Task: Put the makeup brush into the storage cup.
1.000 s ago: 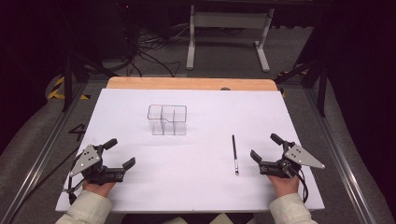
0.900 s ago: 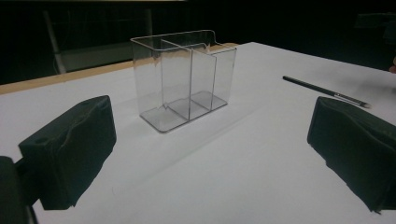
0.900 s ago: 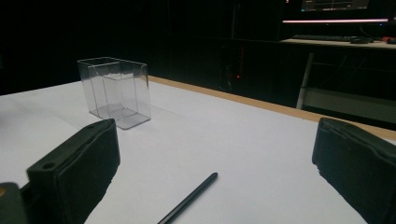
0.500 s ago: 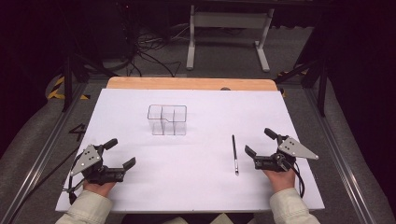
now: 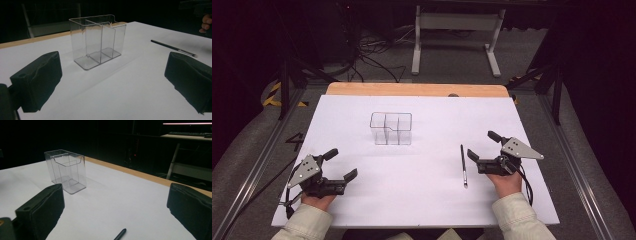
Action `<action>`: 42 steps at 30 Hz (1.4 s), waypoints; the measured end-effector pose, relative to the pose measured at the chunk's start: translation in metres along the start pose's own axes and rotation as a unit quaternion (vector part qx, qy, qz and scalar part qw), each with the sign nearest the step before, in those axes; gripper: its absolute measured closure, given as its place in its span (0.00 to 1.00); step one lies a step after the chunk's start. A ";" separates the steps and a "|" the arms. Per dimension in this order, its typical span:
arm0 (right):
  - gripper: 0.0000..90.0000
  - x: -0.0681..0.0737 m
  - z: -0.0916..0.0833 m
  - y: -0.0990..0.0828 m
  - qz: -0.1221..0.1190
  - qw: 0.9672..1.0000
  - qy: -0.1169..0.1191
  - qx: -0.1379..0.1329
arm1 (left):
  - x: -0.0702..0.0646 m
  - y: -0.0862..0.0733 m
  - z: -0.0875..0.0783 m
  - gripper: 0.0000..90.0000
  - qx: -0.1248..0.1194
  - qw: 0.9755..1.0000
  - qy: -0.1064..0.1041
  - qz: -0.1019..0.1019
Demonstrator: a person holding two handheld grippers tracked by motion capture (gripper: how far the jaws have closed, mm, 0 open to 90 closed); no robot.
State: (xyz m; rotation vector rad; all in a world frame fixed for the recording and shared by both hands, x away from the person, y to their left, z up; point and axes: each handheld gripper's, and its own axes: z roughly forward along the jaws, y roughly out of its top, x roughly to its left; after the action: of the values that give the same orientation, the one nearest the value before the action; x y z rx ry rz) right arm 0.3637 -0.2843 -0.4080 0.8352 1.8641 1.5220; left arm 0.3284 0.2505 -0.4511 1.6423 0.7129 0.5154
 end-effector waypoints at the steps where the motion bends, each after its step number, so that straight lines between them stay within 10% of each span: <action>1: 0.02 0.000 0.000 0.000 0.002 1.000 0.000 0.000 | 0.000 0.000 0.000 0.02 0.001 1.000 0.000 0.000; 9: 0.02 0.000 -0.001 0.003 0.006 1.000 -0.001 0.008 | 0.000 0.000 0.000 0.02 0.005 1.000 0.002 -0.003; 19: 0.06 0.000 0.005 0.022 0.001 0.995 -0.014 0.094 | 0.001 0.000 0.000 0.02 0.005 1.000 0.001 -0.005; 30: 0.06 0.001 0.024 0.039 -0.008 0.970 -0.015 0.243 | 0.001 0.000 0.001 0.02 0.014 1.000 -0.004 -0.012; 42: 0.08 0.002 0.040 0.045 -0.010 0.946 0.003 0.323 | 0.001 0.000 0.000 0.02 0.020 1.000 -0.003 -0.012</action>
State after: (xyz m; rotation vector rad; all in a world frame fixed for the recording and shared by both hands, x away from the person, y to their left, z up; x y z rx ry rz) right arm 0.3975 -0.2514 -0.3709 1.0816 2.4050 0.8839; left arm 0.3289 0.2513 -0.4514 1.6700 0.7420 0.4803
